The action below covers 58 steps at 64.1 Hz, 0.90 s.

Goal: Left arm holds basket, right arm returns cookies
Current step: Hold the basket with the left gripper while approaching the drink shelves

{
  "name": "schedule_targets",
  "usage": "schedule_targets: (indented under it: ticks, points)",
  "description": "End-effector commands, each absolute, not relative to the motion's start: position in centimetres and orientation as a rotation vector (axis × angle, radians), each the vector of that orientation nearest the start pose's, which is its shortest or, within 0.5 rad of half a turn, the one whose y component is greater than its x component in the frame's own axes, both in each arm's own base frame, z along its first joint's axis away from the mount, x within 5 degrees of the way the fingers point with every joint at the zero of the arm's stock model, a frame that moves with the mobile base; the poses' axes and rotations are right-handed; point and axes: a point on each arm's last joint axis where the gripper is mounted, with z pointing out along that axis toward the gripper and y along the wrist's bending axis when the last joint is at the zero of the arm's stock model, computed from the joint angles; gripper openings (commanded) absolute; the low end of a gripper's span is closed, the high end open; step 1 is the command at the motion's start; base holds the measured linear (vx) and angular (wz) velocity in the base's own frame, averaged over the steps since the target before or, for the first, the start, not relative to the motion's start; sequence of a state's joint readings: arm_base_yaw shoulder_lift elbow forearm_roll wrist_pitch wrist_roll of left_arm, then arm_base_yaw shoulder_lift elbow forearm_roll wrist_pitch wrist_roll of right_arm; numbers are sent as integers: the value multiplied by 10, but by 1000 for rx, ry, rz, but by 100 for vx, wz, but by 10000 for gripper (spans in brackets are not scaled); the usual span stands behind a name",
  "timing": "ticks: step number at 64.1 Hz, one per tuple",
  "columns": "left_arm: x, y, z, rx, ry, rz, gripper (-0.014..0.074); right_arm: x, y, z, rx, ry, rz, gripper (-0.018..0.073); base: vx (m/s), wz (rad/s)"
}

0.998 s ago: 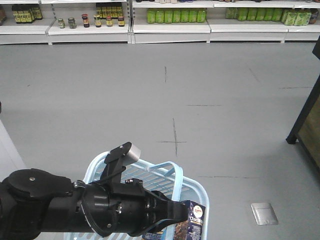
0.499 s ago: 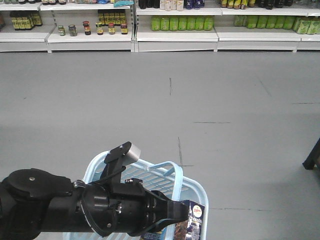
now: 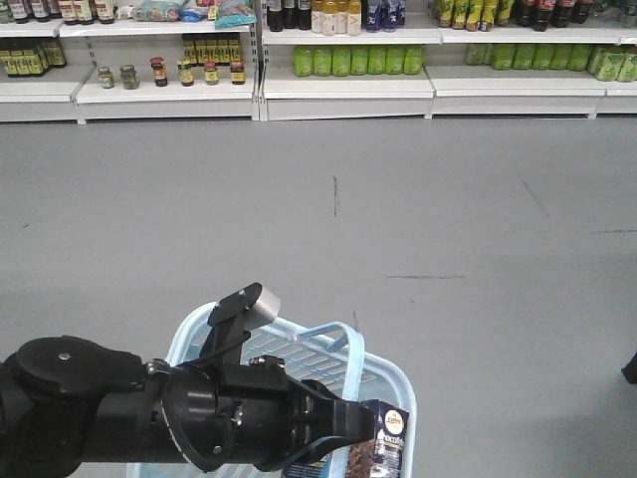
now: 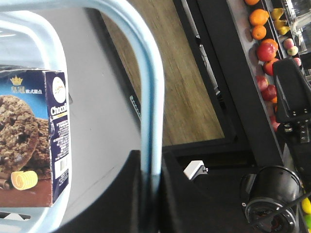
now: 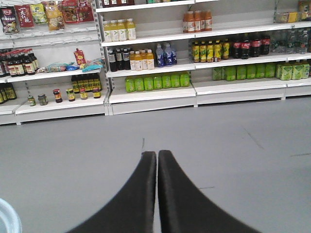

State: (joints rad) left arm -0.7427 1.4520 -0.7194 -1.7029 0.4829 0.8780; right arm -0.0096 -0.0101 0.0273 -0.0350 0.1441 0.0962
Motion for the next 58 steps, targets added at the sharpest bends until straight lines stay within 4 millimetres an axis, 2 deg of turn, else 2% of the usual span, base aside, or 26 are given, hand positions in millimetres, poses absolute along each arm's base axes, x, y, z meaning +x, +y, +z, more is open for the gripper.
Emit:
schedule_targets:
  ticks: [1, 58]
  points:
    - [180, -227, 255, 191, 2338, -1461, -6, 56, -1, 198, 49, 1561, 30, -8, 37, -3]
    - [180, -227, 255, 191, 2338, -1461, -6, 56, -1, 198, 49, 1561, 30, -8, 36, 1]
